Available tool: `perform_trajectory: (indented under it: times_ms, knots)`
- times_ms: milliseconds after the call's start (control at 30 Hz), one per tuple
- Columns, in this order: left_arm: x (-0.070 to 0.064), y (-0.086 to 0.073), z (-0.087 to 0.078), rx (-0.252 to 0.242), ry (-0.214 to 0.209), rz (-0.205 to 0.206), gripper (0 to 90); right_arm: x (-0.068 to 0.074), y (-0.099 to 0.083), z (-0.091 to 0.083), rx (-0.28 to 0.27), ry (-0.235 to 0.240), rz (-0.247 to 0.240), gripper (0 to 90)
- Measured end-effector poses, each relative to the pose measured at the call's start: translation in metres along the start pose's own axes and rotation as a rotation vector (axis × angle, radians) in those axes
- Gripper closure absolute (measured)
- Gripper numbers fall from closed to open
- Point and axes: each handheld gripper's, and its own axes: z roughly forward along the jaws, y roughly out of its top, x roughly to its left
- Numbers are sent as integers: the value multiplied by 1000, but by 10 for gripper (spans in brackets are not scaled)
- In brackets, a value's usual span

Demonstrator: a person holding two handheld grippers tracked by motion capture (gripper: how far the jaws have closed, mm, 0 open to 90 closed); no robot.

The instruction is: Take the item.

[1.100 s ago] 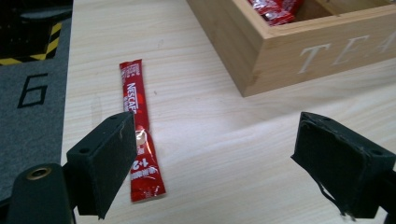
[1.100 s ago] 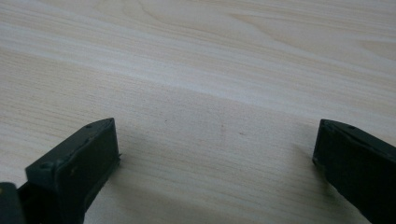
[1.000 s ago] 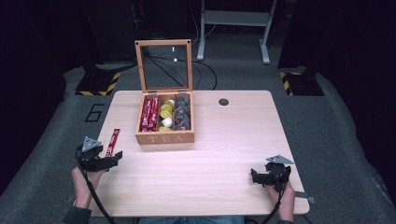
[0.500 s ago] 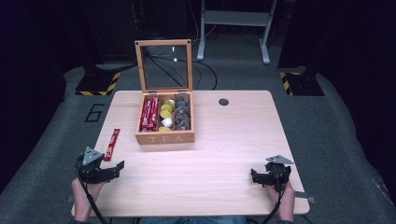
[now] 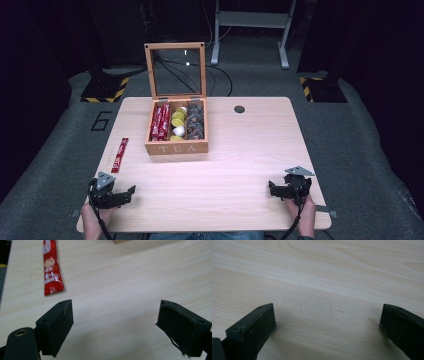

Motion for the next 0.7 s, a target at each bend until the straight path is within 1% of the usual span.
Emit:
perform_trajectory:
  times_ms: [67,100,133,167,200,233,267,300,333,433,700]
  knots:
    - [0,-5,4,6,4,-5,129,0,0,0,0,1,1,0]
    - [0,-7,6,14,-2,-8,128,0,0,0,0,0,1,0]
    - [-1,-7,8,15,6,-8,127,0,0,0,0,0,1,0]
    - [-2,-7,8,8,16,0,114,0,0,0,0,1,1,0]
    - [-1,-7,8,17,17,9,115,0,0,0,0,1,0,0]
    - [-1,-6,8,17,19,6,113,0,0,0,0,1,1,0]
    - [0,-6,9,13,17,1,112,0,0,0,0,0,1,0]
    - [1,-6,10,23,6,-10,112,0,0,0,0,1,1,0]
    - [1,-6,10,21,9,-14,110,0,0,0,0,1,1,0]
    - [1,-5,10,27,9,-12,107,0,0,0,0,1,1,0]
    - [2,-5,11,25,6,-11,106,0,0,0,-1,-1,-2,0]
